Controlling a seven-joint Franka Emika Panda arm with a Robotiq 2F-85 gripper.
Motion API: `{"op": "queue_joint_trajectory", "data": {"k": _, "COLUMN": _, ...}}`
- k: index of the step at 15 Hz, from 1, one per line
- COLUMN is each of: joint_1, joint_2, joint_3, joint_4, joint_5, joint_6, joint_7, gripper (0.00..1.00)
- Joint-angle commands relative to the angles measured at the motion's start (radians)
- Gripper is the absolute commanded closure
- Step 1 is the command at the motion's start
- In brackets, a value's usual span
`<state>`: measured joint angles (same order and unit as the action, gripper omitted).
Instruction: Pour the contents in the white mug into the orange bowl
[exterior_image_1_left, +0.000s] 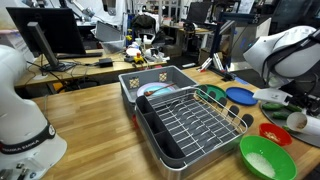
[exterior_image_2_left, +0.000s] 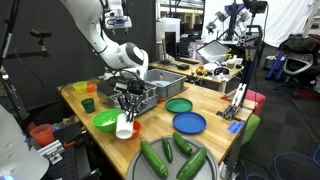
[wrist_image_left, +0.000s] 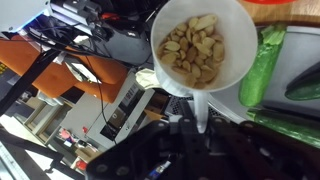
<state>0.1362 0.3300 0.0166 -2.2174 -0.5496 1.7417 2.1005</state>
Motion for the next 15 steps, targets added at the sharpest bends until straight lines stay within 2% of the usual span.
{"op": "queue_joint_trajectory", "data": {"k": 1, "joint_1": 0.027, "joint_2": 0.050, "joint_3": -0.011, "joint_4": 0.062, "joint_5": 0.007, "joint_6": -0.097, "joint_7": 0.042, "gripper": 0.98}}
{"op": "queue_joint_trajectory", "data": {"k": 15, "joint_1": 0.084, "joint_2": 0.167, "joint_3": -0.012, "joint_4": 0.177, "joint_5": 0.014, "joint_6": -0.226, "joint_7": 0.048, "gripper": 0.98}}
